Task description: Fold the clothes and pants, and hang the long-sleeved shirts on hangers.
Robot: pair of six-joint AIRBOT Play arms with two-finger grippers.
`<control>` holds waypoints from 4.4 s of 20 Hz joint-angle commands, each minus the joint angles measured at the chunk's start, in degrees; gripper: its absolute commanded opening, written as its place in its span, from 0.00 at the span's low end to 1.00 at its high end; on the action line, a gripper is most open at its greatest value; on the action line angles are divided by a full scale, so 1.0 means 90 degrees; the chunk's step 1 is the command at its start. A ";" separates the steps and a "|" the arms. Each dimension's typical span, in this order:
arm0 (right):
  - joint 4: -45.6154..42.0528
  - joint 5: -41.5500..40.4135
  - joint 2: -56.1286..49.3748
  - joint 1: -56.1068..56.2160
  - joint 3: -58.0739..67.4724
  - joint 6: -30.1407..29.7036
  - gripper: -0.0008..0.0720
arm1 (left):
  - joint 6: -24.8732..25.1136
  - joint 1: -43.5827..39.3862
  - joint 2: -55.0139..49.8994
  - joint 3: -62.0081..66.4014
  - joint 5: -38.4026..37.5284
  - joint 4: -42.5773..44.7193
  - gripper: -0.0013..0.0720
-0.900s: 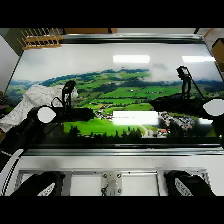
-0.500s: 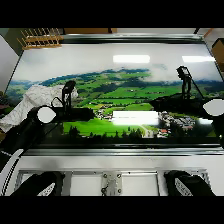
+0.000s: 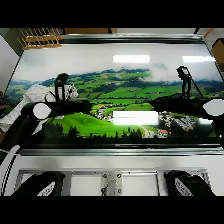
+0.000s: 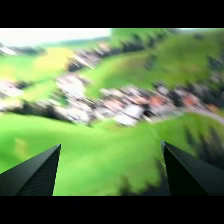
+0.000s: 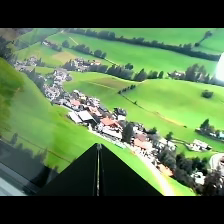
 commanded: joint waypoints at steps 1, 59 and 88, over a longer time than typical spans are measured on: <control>0.0002 0.0002 -0.0005 0.0005 -0.0002 0.0000 0.05 | 0.0066 0.1022 -0.0481 0.0738 0.0202 0.1683 0.96; -0.1953 0.1086 0.0248 0.0639 0.0010 0.1916 0.04 | 0.1290 0.1846 -0.1328 -0.1032 -0.0571 0.0850 0.95; -0.1574 -0.3752 -0.3084 0.5049 -0.0775 0.7762 0.08 | 0.1328 0.1372 -0.2499 0.0015 -0.0799 0.0833 0.03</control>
